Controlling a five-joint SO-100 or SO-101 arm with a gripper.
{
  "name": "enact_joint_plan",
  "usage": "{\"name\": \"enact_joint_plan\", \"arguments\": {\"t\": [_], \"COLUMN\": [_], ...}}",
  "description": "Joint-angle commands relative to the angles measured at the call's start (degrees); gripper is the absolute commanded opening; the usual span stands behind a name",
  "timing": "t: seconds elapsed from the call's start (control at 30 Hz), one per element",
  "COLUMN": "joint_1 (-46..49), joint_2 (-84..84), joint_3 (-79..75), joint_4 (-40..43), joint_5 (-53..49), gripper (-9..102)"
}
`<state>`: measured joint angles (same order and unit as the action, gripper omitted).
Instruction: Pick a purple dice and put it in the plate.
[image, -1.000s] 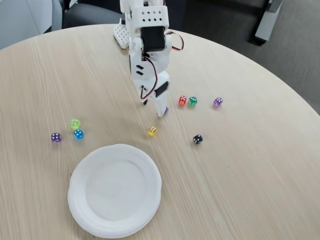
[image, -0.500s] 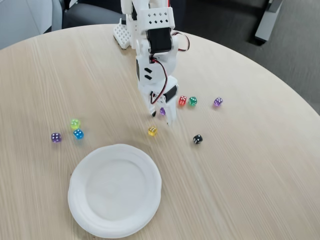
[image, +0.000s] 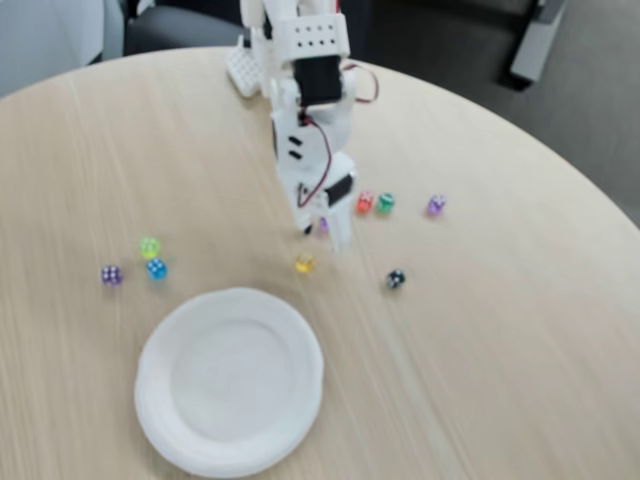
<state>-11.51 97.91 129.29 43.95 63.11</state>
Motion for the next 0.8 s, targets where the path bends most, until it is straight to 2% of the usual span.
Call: {"name": "enact_joint_plan", "arguments": {"t": [0.0,0.3,0.77], "joint_1": [0.35,0.35,0.35], "joint_2": [1.05,0.97,0.18], "joint_3": [-0.26,-1.05,-0.88], "joint_4": [0.53,9.32,9.93], "joint_5": [0.44,0.0,0.0], "gripper": [22,23,23]}}
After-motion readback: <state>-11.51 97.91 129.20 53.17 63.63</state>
